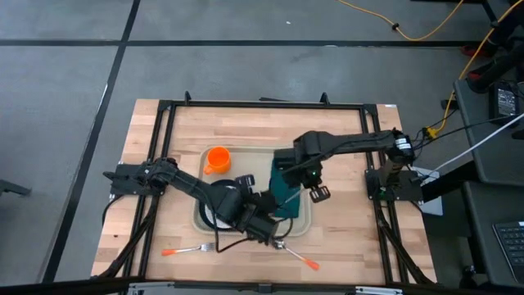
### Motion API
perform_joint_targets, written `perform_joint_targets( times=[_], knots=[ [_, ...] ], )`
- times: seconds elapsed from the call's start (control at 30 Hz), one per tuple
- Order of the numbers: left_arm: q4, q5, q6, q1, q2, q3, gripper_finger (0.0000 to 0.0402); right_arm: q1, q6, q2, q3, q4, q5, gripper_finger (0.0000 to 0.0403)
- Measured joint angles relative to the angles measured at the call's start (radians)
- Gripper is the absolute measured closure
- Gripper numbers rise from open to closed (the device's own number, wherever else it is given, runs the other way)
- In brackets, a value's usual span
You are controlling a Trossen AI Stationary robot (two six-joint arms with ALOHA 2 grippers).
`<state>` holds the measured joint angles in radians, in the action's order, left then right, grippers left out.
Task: Set up tray
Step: Put the orange knife on the dark green napkin
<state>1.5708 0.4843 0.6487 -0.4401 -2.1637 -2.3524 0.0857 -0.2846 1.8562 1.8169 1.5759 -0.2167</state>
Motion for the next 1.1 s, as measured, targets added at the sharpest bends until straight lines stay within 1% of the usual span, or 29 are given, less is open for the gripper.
perform_joint_targets(
  times=[0.13, 0.23, 0.27, 0.33, 0.43, 0.47, 0.53, 0.63, 0.77, 0.9, 1.1],
  knots=[
    [0.000, 0.045, 0.006, 0.009, 0.024, 0.000, 0.0399, 0.011, -0.009, -0.075, 0.079, -0.003, 0.007, 0.0401],
    [-0.022, 0.085, 0.007, 0.026, 0.039, 0.000, 0.0396, 0.010, -0.024, -0.130, 0.094, -0.007, 0.015, 0.0401],
    [-0.040, 0.081, 0.002, 0.038, 0.042, 0.000, 0.0394, 0.010, -0.035, -0.140, 0.094, -0.005, 0.035, 0.0401],
    [-0.103, 0.004, -0.035, 0.069, 0.044, 0.000, 0.0386, 0.010, -0.056, -0.148, 0.093, -0.005, 0.082, 0.0401],
    [-0.221, -0.170, -0.110, 0.117, 0.041, 0.001, 0.0365, 0.010, -0.094, -0.151, 0.093, -0.005, 0.114, 0.0401],
    [-0.260, -0.210, -0.126, 0.131, 0.040, 0.001, 0.0357, 0.010, -0.107, -0.151, 0.093, -0.005, 0.125, 0.0401],
    [-0.318, -0.253, -0.136, 0.150, 0.036, 0.001, 0.0337, 0.010, -0.121, -0.151, 0.092, -0.005, 0.144, 0.0401],
    [-0.319, -0.257, -0.103, 0.162, 0.035, 0.001, 0.0308, 0.010, -0.144, -0.151, 0.092, -0.005, 0.148, 0.0401],
    [-0.231, -0.214, -0.043, 0.153, 0.039, 0.001, 0.0280, 0.010, -0.147, -0.178, 0.090, -0.005, 0.152, 0.0401],
    [-0.196, -0.195, -0.026, 0.144, 0.022, 0.001, 0.0269, 0.010, -0.144, -0.204, 0.090, -0.005, 0.172, 0.0401],
    [-0.176, -0.177, -0.020, 0.143, 0.000, 0.002, 0.0265, 0.010, -0.138, -0.224, 0.091, -0.006, 0.172, 0.0401]
  ],
)
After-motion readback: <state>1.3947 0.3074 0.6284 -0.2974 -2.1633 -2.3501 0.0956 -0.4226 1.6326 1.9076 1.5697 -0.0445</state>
